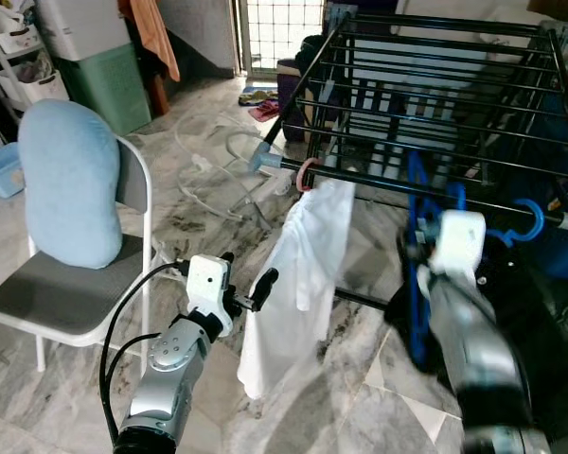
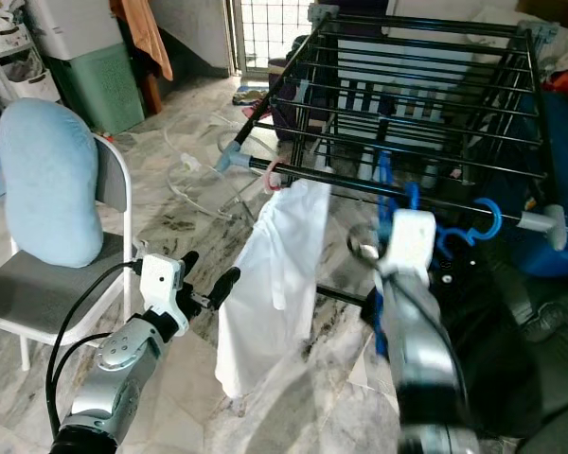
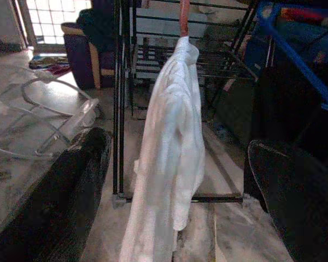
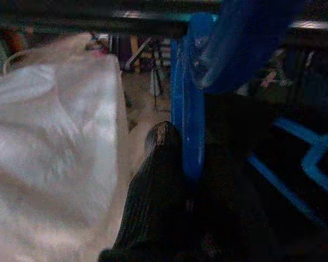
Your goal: Hang hanger
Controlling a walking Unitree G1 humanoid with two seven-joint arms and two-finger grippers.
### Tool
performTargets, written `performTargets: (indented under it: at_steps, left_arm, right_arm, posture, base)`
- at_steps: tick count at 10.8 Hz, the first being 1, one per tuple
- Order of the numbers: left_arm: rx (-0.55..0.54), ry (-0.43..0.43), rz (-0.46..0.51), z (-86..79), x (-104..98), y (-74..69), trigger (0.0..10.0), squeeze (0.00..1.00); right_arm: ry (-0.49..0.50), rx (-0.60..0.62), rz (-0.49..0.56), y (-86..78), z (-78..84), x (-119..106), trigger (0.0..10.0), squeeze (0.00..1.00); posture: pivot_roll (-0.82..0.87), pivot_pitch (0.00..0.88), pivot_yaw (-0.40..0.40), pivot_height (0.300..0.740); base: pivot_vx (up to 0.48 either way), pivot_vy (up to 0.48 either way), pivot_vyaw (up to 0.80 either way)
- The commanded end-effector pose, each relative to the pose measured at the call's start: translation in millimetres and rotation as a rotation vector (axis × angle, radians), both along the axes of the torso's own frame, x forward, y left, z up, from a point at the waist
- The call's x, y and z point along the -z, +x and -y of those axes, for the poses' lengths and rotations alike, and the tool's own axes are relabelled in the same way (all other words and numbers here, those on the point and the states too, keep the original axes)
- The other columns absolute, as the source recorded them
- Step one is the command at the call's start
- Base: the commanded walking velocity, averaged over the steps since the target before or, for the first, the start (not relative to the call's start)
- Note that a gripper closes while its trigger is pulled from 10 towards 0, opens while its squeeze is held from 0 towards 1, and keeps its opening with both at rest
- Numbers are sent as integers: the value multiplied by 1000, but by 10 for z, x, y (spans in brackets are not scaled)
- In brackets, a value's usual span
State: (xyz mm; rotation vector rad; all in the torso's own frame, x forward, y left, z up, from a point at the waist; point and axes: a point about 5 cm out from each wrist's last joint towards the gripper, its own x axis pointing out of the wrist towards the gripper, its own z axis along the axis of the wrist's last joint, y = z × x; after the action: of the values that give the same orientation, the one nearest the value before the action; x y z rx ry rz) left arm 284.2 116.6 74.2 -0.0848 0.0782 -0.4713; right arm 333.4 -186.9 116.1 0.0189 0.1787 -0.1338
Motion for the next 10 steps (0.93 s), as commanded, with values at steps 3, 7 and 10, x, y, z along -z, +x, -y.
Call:
performTargets:
  at_steps: [3,7,10]
  left_arm:
    - [-4,26,0,-26,-7,-24,10000,0]
    - [-13,48,-11,-76,11,-53,10000,0]
    - [-14,60,-16,-94,12,-56,10000,0]
  right_arm:
    - [25,-13,-78,245,-85,-35,10000,0]
    - [115,20,-157,435,-66,-36,10000,0]
    - [150,26,-223,413,-85,112,10000,0]
  posture:
    - [-86,57,10,740]
    - [-61,62,10,740]
    - [-49,61,15,740]
  base:
    - [0,0,0]
    - [0,0,0]
    - [0,0,0]
